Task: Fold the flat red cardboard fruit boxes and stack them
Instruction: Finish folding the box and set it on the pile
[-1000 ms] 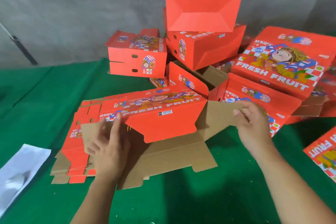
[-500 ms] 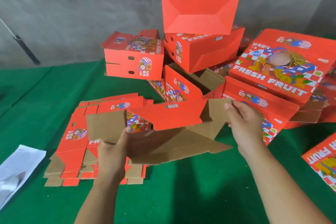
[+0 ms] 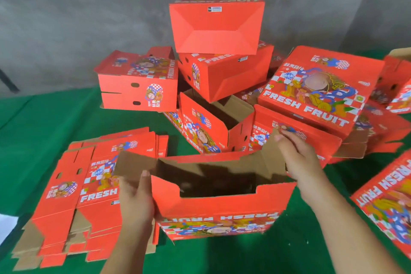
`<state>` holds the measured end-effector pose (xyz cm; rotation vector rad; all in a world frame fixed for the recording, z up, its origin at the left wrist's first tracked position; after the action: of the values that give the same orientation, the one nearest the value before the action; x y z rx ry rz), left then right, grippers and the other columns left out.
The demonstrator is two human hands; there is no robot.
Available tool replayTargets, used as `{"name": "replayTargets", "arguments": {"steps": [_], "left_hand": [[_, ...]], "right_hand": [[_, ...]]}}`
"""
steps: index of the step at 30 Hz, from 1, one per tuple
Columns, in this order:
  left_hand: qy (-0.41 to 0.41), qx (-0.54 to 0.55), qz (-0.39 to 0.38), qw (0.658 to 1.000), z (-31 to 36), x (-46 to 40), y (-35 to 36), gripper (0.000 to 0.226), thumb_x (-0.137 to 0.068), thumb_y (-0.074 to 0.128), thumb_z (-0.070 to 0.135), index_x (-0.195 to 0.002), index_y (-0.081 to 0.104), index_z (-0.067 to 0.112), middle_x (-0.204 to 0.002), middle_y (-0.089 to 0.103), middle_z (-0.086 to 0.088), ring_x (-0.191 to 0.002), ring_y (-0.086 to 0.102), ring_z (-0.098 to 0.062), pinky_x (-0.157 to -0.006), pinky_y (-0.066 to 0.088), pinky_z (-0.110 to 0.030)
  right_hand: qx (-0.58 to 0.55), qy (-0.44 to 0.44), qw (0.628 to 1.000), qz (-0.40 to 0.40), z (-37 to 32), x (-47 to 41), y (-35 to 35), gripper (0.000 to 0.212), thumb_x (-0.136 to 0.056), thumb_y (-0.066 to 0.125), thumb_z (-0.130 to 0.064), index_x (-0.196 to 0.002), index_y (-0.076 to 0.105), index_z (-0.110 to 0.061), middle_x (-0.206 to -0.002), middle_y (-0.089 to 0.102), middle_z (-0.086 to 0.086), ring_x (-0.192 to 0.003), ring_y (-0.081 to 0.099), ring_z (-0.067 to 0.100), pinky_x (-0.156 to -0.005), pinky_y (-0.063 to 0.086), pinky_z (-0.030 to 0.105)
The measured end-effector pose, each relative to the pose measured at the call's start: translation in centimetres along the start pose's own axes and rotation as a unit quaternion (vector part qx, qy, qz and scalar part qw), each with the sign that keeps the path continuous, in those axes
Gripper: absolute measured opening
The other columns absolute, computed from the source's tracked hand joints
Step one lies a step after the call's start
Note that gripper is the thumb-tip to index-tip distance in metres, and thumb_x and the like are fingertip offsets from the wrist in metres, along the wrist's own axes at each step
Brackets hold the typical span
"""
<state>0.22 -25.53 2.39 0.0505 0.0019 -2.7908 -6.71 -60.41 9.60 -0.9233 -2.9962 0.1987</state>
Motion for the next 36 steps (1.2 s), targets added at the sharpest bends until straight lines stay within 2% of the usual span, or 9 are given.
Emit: {"name": "replayTargets", "arguments": {"steps": [3, 8, 11, 15, 18, 21, 26, 32, 36], "left_hand": [[0.034, -0.039, 0.025, 0.998, 0.7, -0.7, 0.9, 0.024, -0.103, 0.058, 0.011, -0.127, 0.058, 0.015, -0.117, 0.071, -0.007, -0.106, 0.068, -0.025, -0.097, 0.051, -0.047], [0.132, -0.182, 0.037, 0.974, 1.4, -1.3, 1.3, 0.012, -0.106, 0.052, 0.015, -0.118, 0.054, 0.013, -0.11, 0.063, -0.005, -0.099, 0.058, -0.023, -0.085, 0.04, -0.037], [0.17, -0.243, 0.038, 0.954, 1.7, -1.9, 1.5, 0.006, -0.105, 0.052, 0.013, -0.105, 0.05, 0.008, -0.098, 0.056, -0.012, -0.089, 0.052, -0.027, -0.077, 0.034, -0.036], [0.199, -0.258, 0.021, 0.945, 2.1, -1.7, 2.4, 0.01, -0.105, 0.05, 0.012, -0.101, 0.048, 0.003, -0.099, 0.052, -0.016, -0.09, 0.049, -0.035, -0.078, 0.037, -0.043], [0.233, -0.262, 0.032, 0.936, 2.7, -0.9, 2.7, 0.055, -0.095, 0.062, 0.003, -0.146, 0.04, 0.003, -0.127, 0.043, -0.023, -0.113, 0.044, -0.036, -0.097, 0.041, -0.045], [0.327, -0.366, 0.087, 0.867, 4.0, 0.3, 3.5, 0.081, -0.083, 0.073, 0.024, -0.155, 0.036, 0.022, -0.137, 0.037, -0.024, -0.127, 0.036, -0.037, -0.109, 0.03, -0.051], [0.485, -0.445, -0.103, 0.746, 3.5, 2.8, 5.4, 0.028, -0.093, 0.057, 0.028, -0.115, 0.065, 0.043, -0.118, 0.06, 0.019, -0.105, 0.058, -0.021, -0.088, 0.033, -0.042], [0.361, -0.558, -0.163, 0.729, 4.1, 1.3, 5.7, 0.04, -0.099, 0.036, 0.037, -0.113, 0.073, 0.03, -0.11, 0.074, 0.011, -0.093, 0.072, -0.017, -0.089, 0.043, -0.04], [0.325, -0.593, -0.176, 0.716, 4.0, 1.4, 5.5, 0.058, -0.099, 0.022, 0.048, -0.122, 0.072, 0.029, -0.116, 0.075, 0.011, -0.108, 0.071, -0.015, -0.102, 0.04, -0.04]], "right_hand": [[-0.04, 0.033, 0.998, -0.03, 0.5, 0.2, 1.0, 0.021, -0.098, 0.065, -0.036, -0.107, 0.061, -0.055, -0.089, 0.059, -0.037, -0.072, 0.055, -0.028, -0.059, 0.043, 0.003], [0.061, -0.087, 0.994, -0.016, 0.1, -0.3, 0.3, 0.056, -0.098, 0.066, -0.008, -0.144, 0.047, -0.034, -0.122, 0.055, -0.017, -0.109, 0.058, -0.004, -0.086, 0.046, 0.011], [0.215, -0.251, 0.942, 0.054, 0.2, -0.1, -0.7, 0.049, -0.085, 0.073, -0.004, -0.125, 0.055, -0.026, -0.127, 0.04, -0.013, -0.117, 0.052, 0.004, -0.097, 0.049, 0.028], [0.253, -0.278, 0.921, -0.103, 1.4, 0.9, 1.9, 0.04, -0.081, 0.082, -0.035, -0.117, 0.063, -0.034, -0.132, 0.041, -0.024, -0.13, 0.038, -0.001, -0.106, 0.036, 0.024], [0.352, -0.23, 0.895, -0.152, 3.3, 2.4, 3.8, 0.078, -0.081, 0.069, -0.063, -0.15, 0.039, -0.041, -0.157, 0.014, -0.021, -0.142, 0.019, 0.009, -0.114, 0.025, 0.031], [0.386, -0.199, 0.896, -0.096, 3.1, 3.1, 4.7, 0.084, -0.085, 0.048, -0.074, -0.157, 0.027, -0.035, -0.16, 0.007, -0.008, -0.145, 0.017, 0.023, -0.116, 0.032, 0.046], [0.496, -0.125, 0.857, -0.061, 3.1, 2.5, 4.8, 0.071, -0.092, 0.047, -0.07, -0.15, 0.043, -0.03, -0.165, -0.011, -0.002, -0.152, -0.005, 0.03, -0.12, 0.019, 0.056], [0.425, -0.262, 0.867, -0.005, 2.5, 4.2, 5.8, 0.044, -0.088, 0.073, -0.035, -0.131, 0.064, -0.029, -0.168, 0.018, 0.003, -0.156, 0.007, 0.033, -0.116, 0.023, 0.06], [0.38, -0.327, 0.864, -0.047, 1.7, 4.0, 7.1, 0.041, -0.091, 0.062, -0.034, -0.132, 0.062, -0.031, -0.16, 0.035, -0.004, -0.151, 0.025, 0.024, -0.117, 0.026, 0.051]]}}
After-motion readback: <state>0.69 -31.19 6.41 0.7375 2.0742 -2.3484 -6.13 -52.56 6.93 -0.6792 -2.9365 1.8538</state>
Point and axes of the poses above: each hand's wrist, its own x-axis away from the middle knuckle, its own y-axis out of the palm, z = x × y, the point moved 3 cm from there along -x, towards the middle knuckle
